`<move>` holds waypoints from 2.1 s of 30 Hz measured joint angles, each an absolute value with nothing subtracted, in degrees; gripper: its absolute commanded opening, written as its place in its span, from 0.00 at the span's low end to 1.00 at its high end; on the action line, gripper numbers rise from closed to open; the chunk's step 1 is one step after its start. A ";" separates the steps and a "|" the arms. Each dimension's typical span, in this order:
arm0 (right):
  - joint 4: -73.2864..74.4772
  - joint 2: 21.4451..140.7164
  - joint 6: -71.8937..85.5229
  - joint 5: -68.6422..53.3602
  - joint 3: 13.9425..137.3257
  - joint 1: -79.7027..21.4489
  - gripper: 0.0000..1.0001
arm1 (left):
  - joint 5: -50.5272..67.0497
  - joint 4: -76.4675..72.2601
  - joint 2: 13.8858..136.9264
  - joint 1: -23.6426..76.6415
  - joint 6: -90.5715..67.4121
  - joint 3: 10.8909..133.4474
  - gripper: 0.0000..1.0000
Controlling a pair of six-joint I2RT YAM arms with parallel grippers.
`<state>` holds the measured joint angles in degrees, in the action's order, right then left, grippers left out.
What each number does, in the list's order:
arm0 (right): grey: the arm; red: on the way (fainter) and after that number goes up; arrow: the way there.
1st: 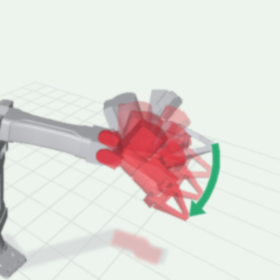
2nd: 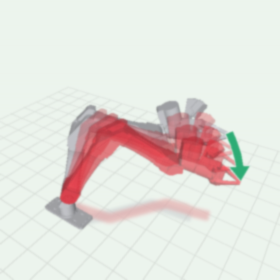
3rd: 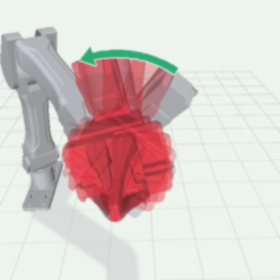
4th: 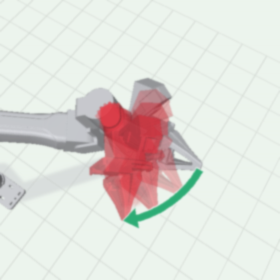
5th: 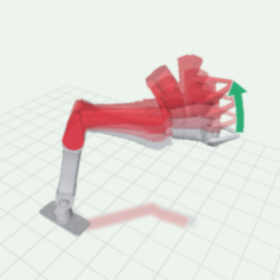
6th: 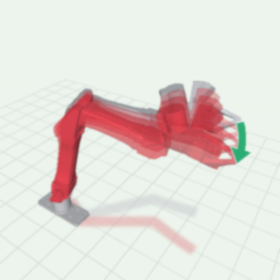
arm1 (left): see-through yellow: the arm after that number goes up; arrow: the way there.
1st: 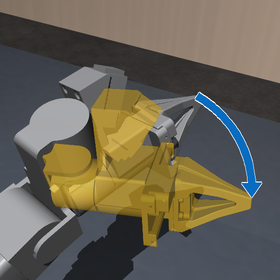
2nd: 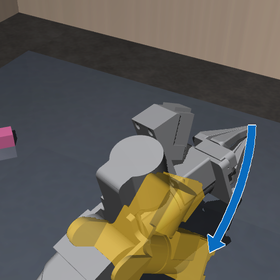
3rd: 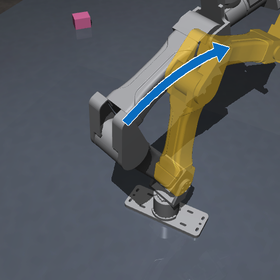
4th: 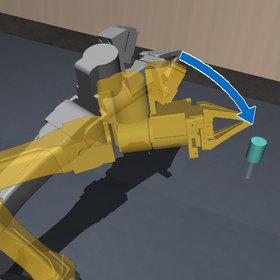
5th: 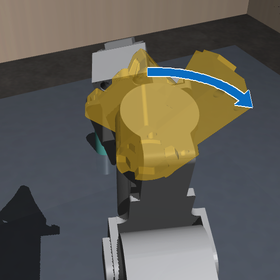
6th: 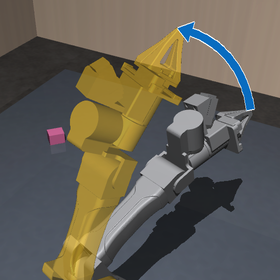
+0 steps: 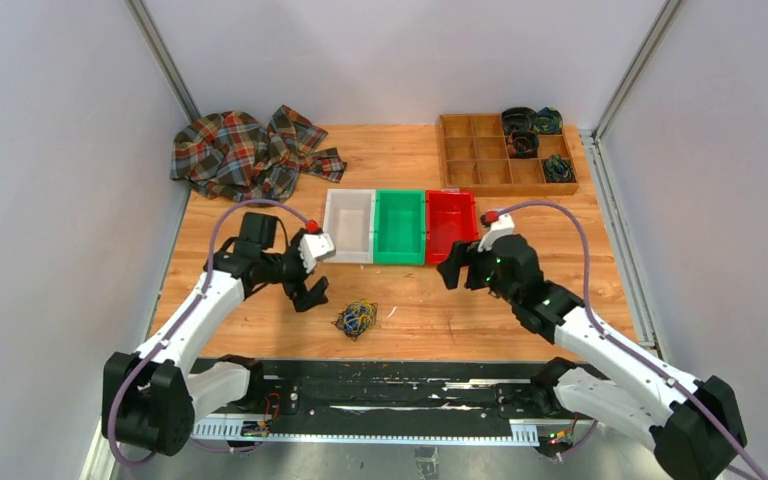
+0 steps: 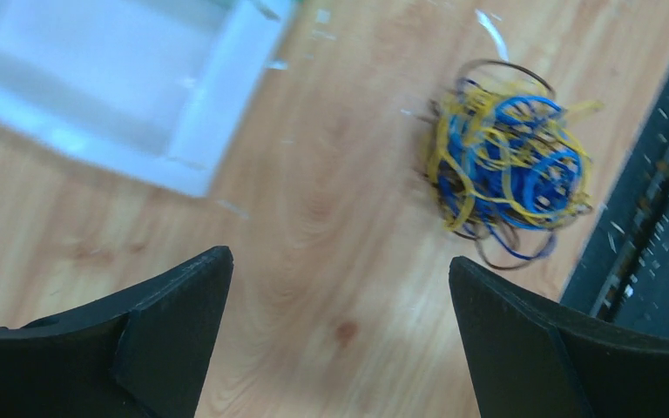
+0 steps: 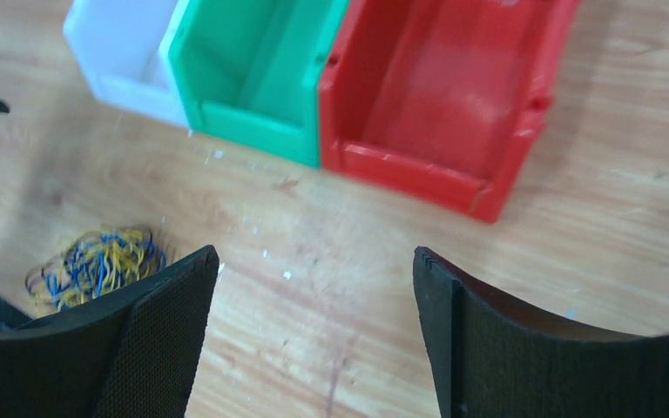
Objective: Untangle the cables
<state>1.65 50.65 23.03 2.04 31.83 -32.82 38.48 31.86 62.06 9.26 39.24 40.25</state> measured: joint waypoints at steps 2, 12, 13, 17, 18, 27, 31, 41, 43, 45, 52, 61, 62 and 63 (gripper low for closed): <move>1.65 51.48 22.92 3.11 31.14 -37.23 0.77 | 37.69 33.32 62.11 12.88 41.50 39.18 0.98; 0.40 57.17 22.33 6.68 29.71 -51.13 0.72 | 31.59 33.28 63.88 21.21 48.69 34.50 1.00; 0.21 57.82 22.17 6.98 29.71 -51.99 0.72 | 31.38 32.86 64.16 21.47 48.90 34.30 1.00; -0.21 60.62 21.63 7.60 30.09 -54.15 0.69 | 30.63 29.50 64.73 22.59 48.82 32.97 0.95; -0.30 61.34 21.54 7.66 30.33 -54.46 0.68 | 30.52 28.25 64.73 22.79 48.80 32.51 0.93; -2.17 63.44 21.41 7.49 31.35 -56.01 0.64 | 31.59 23.97 65.23 23.81 47.59 31.77 0.78; -2.76 63.42 21.41 7.07 31.35 -56.23 0.63 | 33.17 24.38 65.23 23.92 47.35 31.88 0.78; -3.05 63.29 21.47 6.44 31.35 -56.71 0.59 | 37.08 29.54 65.23 24.62 48.45 33.82 0.65; -3.07 63.26 21.54 6.42 31.35 -56.73 0.57 | 37.45 29.93 65.23 24.67 48.40 33.98 0.58; -3.11 63.20 21.67 6.42 31.35 -57.01 0.54 | 37.93 30.09 65.23 24.88 48.31 34.11 0.52; -3.14 62.92 22.11 6.42 31.35 -57.63 0.44 | 39.75 30.37 65.23 25.76 47.18 34.17 0.14; -3.20 62.57 22.83 6.39 31.35 -58.06 0.43 | 41.52 31.57 64.53 26.11 42.81 36.58 0.01; -3.18 62.57 22.87 6.42 31.35 -58.17 0.47 | 41.43 31.90 64.29 26.13 41.93 37.47 0.01; -3.20 62.57 22.92 6.46 31.35 -58.30 0.53 | 41.21 32.36 64.07 26.13 40.95 38.61 0.01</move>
<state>-3.20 62.57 22.92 6.46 31.35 -58.30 41.21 32.36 64.07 26.13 40.95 38.61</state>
